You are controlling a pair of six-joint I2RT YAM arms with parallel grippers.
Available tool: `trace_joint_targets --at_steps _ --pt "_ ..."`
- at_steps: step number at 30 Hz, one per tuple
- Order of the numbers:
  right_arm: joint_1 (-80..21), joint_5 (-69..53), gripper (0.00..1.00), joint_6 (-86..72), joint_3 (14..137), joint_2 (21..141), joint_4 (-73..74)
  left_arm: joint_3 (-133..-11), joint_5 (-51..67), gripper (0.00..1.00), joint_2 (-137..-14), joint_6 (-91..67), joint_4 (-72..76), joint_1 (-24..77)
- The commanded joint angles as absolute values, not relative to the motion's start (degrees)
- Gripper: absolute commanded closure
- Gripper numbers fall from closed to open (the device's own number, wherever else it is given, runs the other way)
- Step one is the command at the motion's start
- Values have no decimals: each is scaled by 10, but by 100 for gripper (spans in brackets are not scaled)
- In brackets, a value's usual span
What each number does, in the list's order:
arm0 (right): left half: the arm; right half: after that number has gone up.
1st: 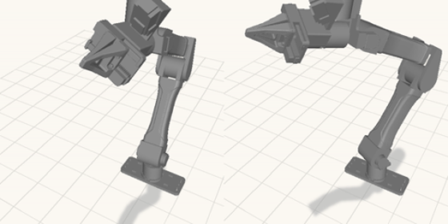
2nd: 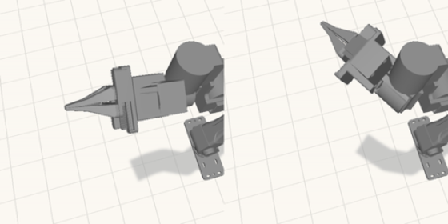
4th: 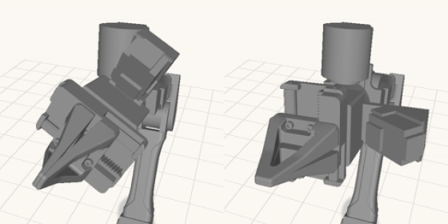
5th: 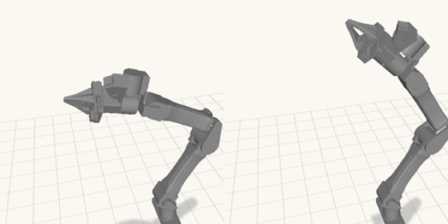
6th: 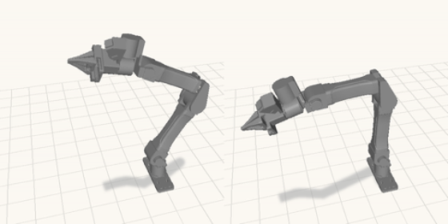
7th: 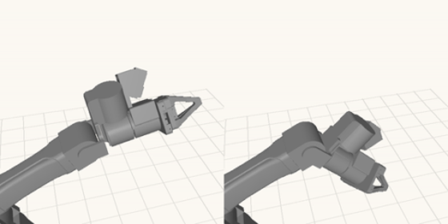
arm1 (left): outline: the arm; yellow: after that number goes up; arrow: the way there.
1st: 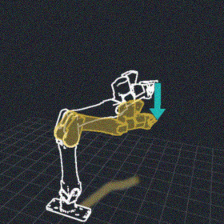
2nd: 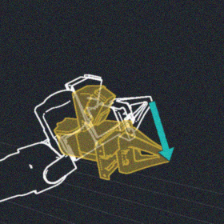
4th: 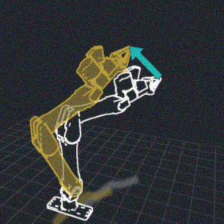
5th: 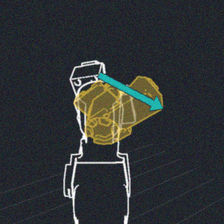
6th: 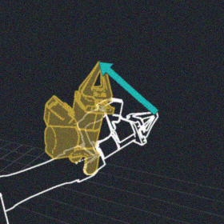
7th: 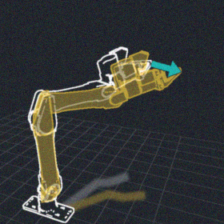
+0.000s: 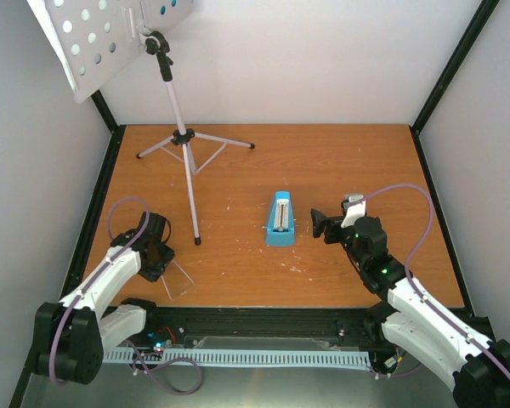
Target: Pack up the instrument practice props
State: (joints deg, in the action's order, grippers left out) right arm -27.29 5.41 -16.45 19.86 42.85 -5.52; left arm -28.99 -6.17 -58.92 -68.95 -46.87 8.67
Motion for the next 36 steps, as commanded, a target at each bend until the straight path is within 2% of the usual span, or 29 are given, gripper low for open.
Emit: trace_joint_targets --at_steps 1,5,10,15,26,29,33,36 --pt "-272 66 0 -168 204 430 -57 -298 -57 53 -601 -702 -484 83" --pt "-272 68 0 -167 203 431 -57 -290 -41 57 -615 -693 -473 83" --pt "-272 72 0 -168 202 432 -57 -299 -28 67 -648 -669 -458 83" --pt "-272 80 0 -165 203 432 -55 -300 -7 69 -668 -650 -440 83" --pt "-272 81 0 -166 202 432 -55 -297 33 88 -680 -649 -423 99" --pt "-272 84 0 -167 202 432 -54 -302 38 86 -683 -654 -426 112" --pt "-272 84 0 -167 201 430 -54 -305 38 67 -681 -659 -433 129" --pt "-272 87 0 -166 201 429 -54 -297 40 62 -682 -664 -430 138"
